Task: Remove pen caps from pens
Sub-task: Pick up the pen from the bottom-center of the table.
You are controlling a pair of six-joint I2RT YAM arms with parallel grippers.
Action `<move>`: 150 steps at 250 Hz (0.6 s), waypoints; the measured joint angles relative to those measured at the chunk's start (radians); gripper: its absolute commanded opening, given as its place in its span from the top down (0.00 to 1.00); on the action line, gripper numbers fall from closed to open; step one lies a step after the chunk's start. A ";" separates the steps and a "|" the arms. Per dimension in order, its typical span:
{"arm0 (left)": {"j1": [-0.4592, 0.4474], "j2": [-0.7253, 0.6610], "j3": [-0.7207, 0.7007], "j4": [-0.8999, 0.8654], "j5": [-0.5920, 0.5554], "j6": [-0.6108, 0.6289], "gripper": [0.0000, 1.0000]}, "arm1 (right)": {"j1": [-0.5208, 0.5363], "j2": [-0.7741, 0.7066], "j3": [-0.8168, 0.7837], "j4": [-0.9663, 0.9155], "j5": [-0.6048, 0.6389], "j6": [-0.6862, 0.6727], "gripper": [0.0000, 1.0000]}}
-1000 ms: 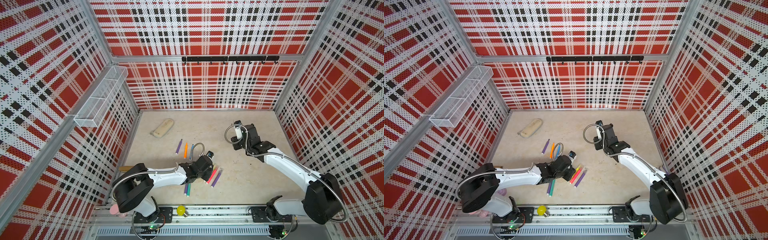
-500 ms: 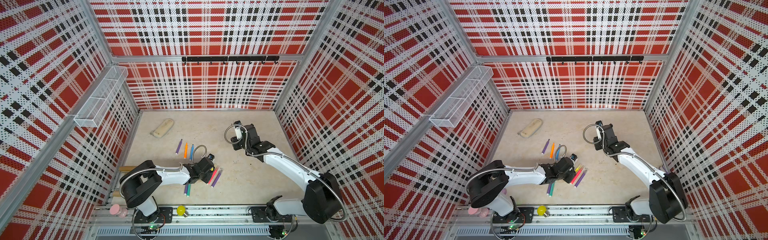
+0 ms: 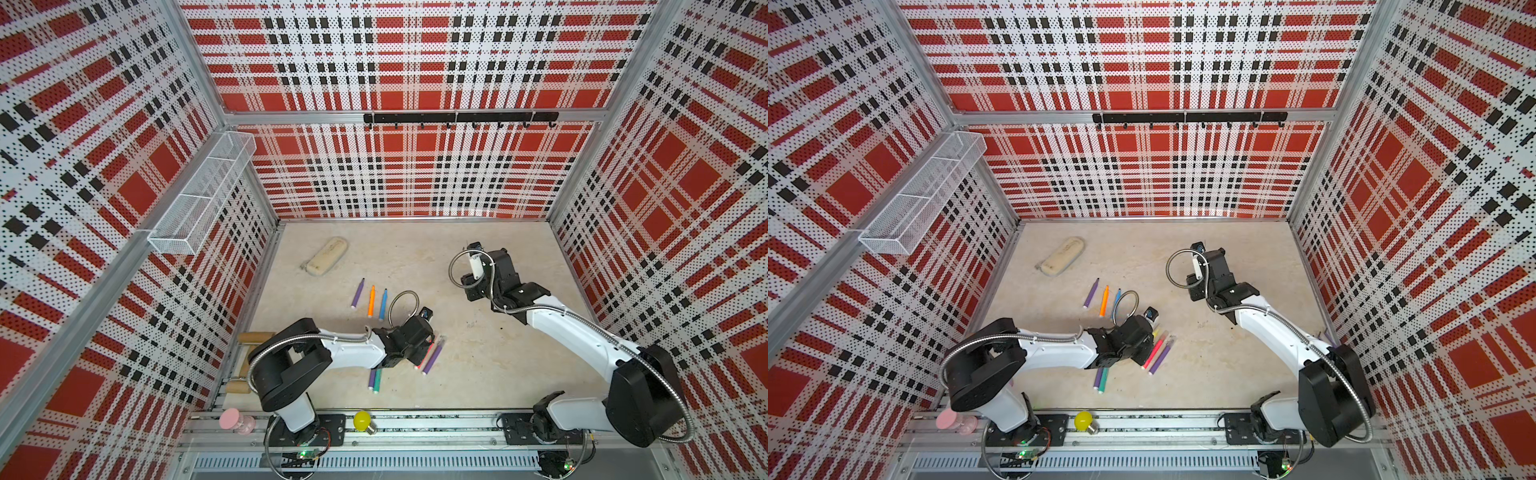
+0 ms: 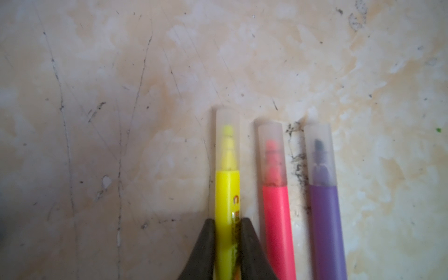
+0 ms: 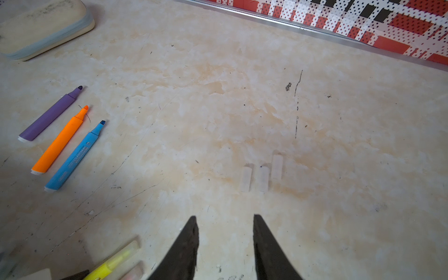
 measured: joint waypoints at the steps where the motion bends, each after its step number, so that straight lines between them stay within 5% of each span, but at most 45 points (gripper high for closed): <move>1: 0.000 0.000 0.000 0.000 0.000 0.000 0.84 | 0.000 -0.001 -0.001 0.000 -0.002 0.000 0.59; 49: 0.003 -0.110 -0.083 0.008 -0.004 0.002 0.86 | 0.009 -0.053 -0.066 0.069 -0.110 0.018 0.58; 101: 0.007 -0.512 -0.238 0.097 -0.005 0.000 0.87 | 0.054 -0.173 -0.246 0.317 -0.325 0.098 0.33; 150: 0.026 -0.824 -0.357 0.201 0.040 -0.031 0.87 | 0.054 -0.173 -0.384 0.704 -0.566 0.307 0.26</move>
